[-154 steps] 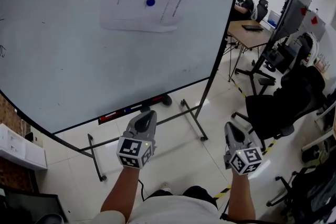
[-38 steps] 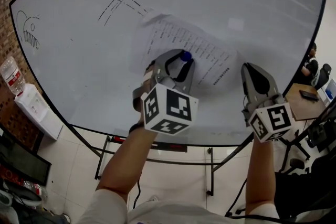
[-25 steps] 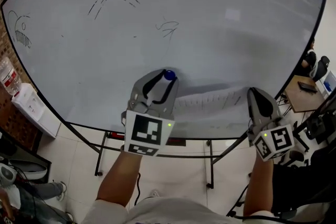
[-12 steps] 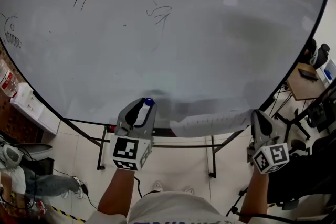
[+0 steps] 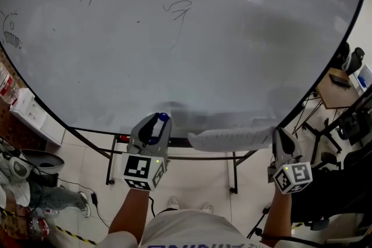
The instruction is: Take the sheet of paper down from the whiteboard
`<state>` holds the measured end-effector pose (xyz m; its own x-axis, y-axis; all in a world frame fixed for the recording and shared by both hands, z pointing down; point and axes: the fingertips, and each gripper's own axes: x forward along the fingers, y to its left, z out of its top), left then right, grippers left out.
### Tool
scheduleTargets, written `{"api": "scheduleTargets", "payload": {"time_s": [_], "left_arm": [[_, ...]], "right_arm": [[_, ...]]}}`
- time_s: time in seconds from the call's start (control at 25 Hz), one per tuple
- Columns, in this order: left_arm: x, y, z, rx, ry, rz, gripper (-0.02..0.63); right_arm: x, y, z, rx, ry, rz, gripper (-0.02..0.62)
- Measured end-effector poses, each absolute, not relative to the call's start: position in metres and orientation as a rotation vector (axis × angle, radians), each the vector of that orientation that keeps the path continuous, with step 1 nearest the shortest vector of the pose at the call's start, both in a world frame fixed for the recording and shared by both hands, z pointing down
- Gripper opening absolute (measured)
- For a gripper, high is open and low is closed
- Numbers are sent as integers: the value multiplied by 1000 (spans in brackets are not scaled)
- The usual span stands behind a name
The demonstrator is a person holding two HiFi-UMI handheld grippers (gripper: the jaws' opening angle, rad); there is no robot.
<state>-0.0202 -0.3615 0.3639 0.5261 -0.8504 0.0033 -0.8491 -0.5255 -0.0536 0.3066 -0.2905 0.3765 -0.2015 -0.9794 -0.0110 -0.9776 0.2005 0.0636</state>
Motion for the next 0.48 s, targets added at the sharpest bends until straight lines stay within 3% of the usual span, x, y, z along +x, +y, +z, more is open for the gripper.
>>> {"api": "scheduleTargets", "payload": {"time_s": [0.48], "left_arm": [[-22, -357, 367, -2750, 1500, -35, 132]], "right_arm": [[301, -284, 373, 1960, -2404, -104, 6]]}}
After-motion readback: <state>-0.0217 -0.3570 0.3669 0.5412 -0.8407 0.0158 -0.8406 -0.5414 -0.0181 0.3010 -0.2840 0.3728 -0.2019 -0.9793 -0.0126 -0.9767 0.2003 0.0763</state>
